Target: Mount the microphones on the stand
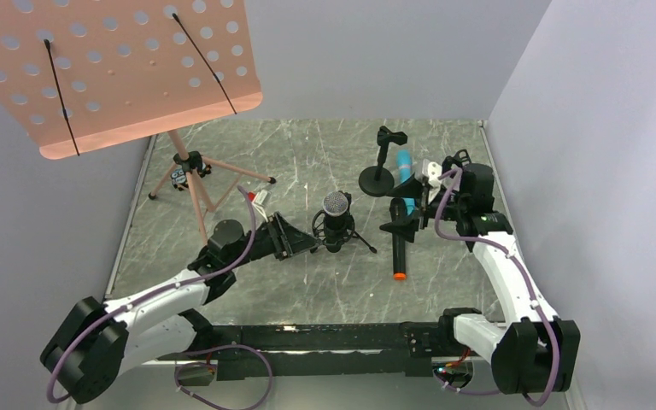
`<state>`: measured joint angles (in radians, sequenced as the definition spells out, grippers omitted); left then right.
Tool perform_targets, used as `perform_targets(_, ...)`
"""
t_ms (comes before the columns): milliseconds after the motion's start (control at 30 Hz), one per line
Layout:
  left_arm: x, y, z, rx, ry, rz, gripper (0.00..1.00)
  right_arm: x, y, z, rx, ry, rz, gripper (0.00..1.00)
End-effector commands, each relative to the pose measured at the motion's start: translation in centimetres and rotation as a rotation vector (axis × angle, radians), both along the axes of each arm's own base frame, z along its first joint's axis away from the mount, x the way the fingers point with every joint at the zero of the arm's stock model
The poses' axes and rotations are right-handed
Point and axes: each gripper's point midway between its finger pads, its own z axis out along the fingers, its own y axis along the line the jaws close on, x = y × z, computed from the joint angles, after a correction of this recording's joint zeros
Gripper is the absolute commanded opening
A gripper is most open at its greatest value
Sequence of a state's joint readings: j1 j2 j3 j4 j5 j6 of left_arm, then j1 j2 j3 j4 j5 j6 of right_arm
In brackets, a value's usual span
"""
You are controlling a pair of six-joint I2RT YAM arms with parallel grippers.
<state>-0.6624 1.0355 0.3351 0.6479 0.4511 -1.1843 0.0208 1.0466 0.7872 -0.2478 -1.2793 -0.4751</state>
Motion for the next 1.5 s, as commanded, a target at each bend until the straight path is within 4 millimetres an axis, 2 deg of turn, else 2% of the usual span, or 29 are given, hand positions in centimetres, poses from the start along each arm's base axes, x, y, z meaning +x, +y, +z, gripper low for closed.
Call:
perform_targets(0,-0.4,1.4,2.1,-0.009,-0.145,-0.010,0.51,2.0,0.7,-2.5,-0.102,-0.123,-0.006,1.00)
perform_targets(100,-0.5,3.3,2.3,0.026,-0.193,0.037,0.59,2.0,2.5,-4.3,-0.184,-0.140,0.073,1.00)
perform_targets(167,-0.5,4.5,1.5,0.112,-0.199,0.082,0.67,2.1,3.5,-5.2,-0.206,-0.157,0.125,1.00)
perform_targets(333,-0.6,8.1,1.8,0.297,-0.299,0.211,0.84,3.6,4.9,-7.3,-0.198,-0.132,0.187,0.99)
perform_targets(500,-0.9,10.4,2.0,0.389,-0.339,0.280,0.88,5.4,6.2,-8.0,-0.184,-0.073,0.229,0.93)
perform_targets(633,-1.2,10.5,1.7,0.382,-0.339,0.280,0.88,7.0,7.5,-8.2,-0.157,-0.014,0.205,0.87)
perform_targets(800,-1.3,10.8,1.7,0.381,-0.356,0.294,0.87,8.0,9.1,-7.9,-0.125,0.001,0.166,0.81)
perform_targets(933,-1.3,11.0,1.9,0.390,-0.373,0.299,0.87,8.9,9.6,-7.4,-0.084,0.015,0.134,0.69)
perform_targets(1067,-1.4,11.3,2.1,0.398,-0.384,0.305,0.87,8.3,9.8,-7.6,-0.058,0.031,0.147,0.58)
perform_targets(1267,-1.5,11.5,2.2,0.397,-0.388,0.313,0.87,7.7,9.8,-8.4,-0.069,0.045,0.181,0.34)
perform_targets(1367,-1.4,11.5,2.2,0.400,-0.386,0.315,0.87,7.5,10.0,-7.8,-0.055,0.023,0.186,0.17)
perform_targets(1467,-1.3,11.5,2.5,0.403,-0.390,0.319,0.87,8.1,10.7,-6.7,-0.056,-0.038,0.158,0.09)
